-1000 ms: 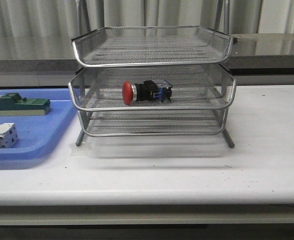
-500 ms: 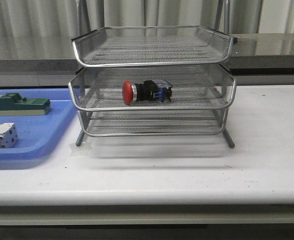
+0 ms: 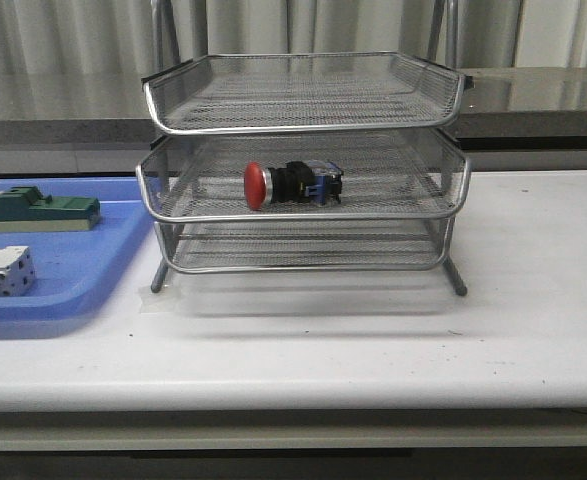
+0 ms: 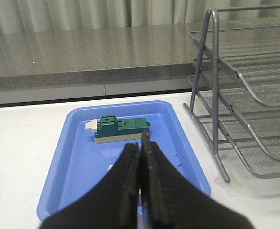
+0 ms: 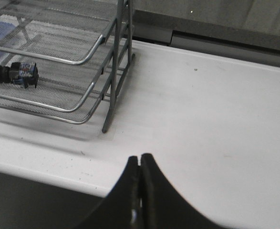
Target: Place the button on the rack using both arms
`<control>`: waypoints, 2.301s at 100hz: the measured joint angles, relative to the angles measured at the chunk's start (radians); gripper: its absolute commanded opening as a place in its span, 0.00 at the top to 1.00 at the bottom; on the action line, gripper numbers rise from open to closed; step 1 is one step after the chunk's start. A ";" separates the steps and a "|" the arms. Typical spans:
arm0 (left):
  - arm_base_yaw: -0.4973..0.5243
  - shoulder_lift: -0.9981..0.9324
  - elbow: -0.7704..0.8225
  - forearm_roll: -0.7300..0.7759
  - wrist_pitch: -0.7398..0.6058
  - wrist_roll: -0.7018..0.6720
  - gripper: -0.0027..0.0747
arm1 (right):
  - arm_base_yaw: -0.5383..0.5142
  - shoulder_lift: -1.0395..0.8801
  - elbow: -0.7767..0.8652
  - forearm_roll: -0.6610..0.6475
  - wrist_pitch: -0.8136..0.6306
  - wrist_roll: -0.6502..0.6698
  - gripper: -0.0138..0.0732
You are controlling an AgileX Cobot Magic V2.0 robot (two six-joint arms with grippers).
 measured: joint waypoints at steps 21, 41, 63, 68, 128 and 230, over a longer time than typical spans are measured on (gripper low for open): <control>0.000 0.000 0.000 0.000 0.000 0.000 0.99 | 0.000 -0.140 0.214 0.002 -0.243 0.055 0.91; 0.000 0.000 0.000 0.000 0.000 0.000 0.99 | 0.000 -0.301 0.429 -0.042 -0.368 0.183 0.91; 0.000 0.000 0.000 0.000 0.000 0.000 0.99 | -0.003 -0.335 0.555 -0.063 -0.424 0.248 0.91; 0.000 0.000 0.000 0.000 0.000 0.000 0.99 | -0.003 -0.335 0.570 -0.064 -0.440 0.257 0.91; 0.000 0.000 0.000 0.000 0.000 0.000 0.99 | -0.003 -0.335 0.602 -0.080 -0.513 0.264 0.91; 0.000 0.000 0.000 0.026 0.000 0.000 0.99 | -0.003 -0.335 0.604 -0.082 -0.513 0.264 0.91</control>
